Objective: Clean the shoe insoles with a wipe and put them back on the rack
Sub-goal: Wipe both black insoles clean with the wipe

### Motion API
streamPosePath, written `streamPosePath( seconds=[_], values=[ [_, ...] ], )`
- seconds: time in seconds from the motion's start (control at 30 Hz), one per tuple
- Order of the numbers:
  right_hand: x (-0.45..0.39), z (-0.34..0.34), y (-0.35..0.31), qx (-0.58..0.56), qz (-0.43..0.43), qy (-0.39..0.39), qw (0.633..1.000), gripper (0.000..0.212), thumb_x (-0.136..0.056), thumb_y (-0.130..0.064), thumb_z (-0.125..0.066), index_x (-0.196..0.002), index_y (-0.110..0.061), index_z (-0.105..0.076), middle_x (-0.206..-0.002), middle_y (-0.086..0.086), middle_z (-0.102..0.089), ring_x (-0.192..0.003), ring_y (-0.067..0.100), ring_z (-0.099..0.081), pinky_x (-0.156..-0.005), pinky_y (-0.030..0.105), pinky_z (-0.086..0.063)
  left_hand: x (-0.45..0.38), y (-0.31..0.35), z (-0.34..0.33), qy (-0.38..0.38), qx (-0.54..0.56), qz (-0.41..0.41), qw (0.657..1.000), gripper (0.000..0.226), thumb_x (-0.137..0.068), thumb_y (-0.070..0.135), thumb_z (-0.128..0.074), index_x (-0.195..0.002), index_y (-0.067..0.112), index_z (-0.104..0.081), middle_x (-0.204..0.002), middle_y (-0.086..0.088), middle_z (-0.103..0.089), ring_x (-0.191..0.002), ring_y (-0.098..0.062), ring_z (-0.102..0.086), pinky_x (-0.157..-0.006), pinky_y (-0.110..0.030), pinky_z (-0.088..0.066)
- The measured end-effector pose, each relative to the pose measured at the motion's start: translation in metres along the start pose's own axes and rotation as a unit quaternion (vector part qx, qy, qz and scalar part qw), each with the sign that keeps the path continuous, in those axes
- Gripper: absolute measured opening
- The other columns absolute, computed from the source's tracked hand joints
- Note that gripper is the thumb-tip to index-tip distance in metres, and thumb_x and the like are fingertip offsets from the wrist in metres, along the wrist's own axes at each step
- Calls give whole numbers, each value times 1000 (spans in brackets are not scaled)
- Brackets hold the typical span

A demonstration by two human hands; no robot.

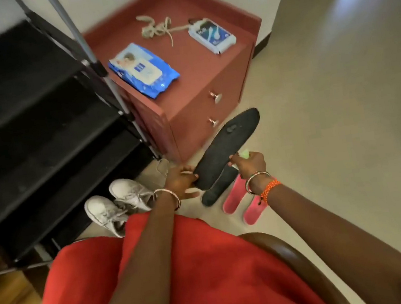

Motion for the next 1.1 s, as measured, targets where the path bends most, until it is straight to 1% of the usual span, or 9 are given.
streamPosePath(
  seconds=[0.07, 0.13, 0.23, 0.3, 0.37, 0.53, 0.77, 0.93, 1.1],
  values=[
    [-28, -8, 25, 3, -59, -7, 998, 17, -71, -22, -72, -80, -9, -65, -72, 9, -64, -57, 22, -52, -53, 26, -41, -29, -20, -15, -7, -148, -12, 989, 8, -91, 10, -57, -94, 11, -50, -94, -10, -54, -73, -24, -55, -52, -28, -43],
    [-56, -20, 50, 10, -99, -17, 995, 21, -71, -21, -71, -85, -8, -61, -79, 13, -66, -55, 20, -50, -52, 24, -38, -60, -26, -26, -1, -239, -44, 970, 26, -89, 16, -56, -112, 6, -49, -101, -17, -58, -82, -26, -55, -58, -27, -40],
    [-87, -47, 79, 1, -149, -26, 988, 16, -74, -13, -70, -73, -5, -56, -79, 14, -61, -53, 20, -50, -48, 25, -39, -101, -24, -31, 23, -254, -62, 965, 38, -88, 11, -51, -125, 5, -45, -113, -27, -60, -100, -37, -59, -75, -34, -46],
    [-106, -69, 96, 8, -168, -31, 985, 20, -73, -15, -72, -68, -9, -53, -85, 14, -65, -68, 25, -63, -64, 34, -53, -131, -25, -31, 12, -253, -54, 966, 37, -89, 8, -50, -126, 9, -47, -116, -24, -59, -106, -37, -56, -84, -36, -47],
    [-120, -89, 110, 33, -174, -47, 983, 19, -73, -17, -74, -71, -9, -56, -87, 12, -67, -80, 27, -65, -77, 38, -54, -154, -29, -26, 0, -230, -28, 973, 35, -88, 7, -51, -123, 15, -51, -119, -18, -58, -107, -33, -56, -83, -36, -48],
    [-146, -128, 134, 86, -183, -68, 977, 39, -76, -18, -73, -108, 2, -60, -98, 13, -64, -89, 29, -62, -69, 30, -45, -200, -55, -3, 22, -232, 13, 972, 33, -86, 4, -50, -114, 17, -58, -122, -16, -54, -110, -34, -54, -91, -41, -50],
    [-161, -172, 163, 136, -205, -62, 967, 41, -79, -18, -70, -115, 0, -57, -111, 17, -63, -96, 30, -61, -70, 29, -45, -241, -67, 8, 0, -325, -25, 945, 30, -88, 3, -50, -116, 8, -60, -122, -19, -58, -113, -37, -55, -91, -39, -47],
    [-168, -188, 179, 155, -218, -72, 961, 51, -78, -17, -72, -122, -1, -51, -121, 17, -58, -110, 32, -57, -92, 39, -49, -257, -82, 32, 6, -397, -38, 917, 31, -89, 3, -51, -117, 8, -61, -126, -14, -58, -117, -33, -52, -94, -32, -42],
    [-170, -189, 185, 157, -202, -112, 960, 46, -82, -14, -68, -122, 1, -51, -120, 17, -58, -108, 31, -58, -89, 33, -49, -264, -95, 46, -7, -436, -29, 899, 34, -88, 4, -52, -121, 10, -59, -130, -14, -55, -120, -33, -49, -98, -32, -39]
  ],
)
Point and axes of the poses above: each hand's wrist, its own x-axis away from the middle knuckle, its own z-axis out of the back of the hand, y = z × x, the point moved 1 cm from there along -x, towards the middle knuckle
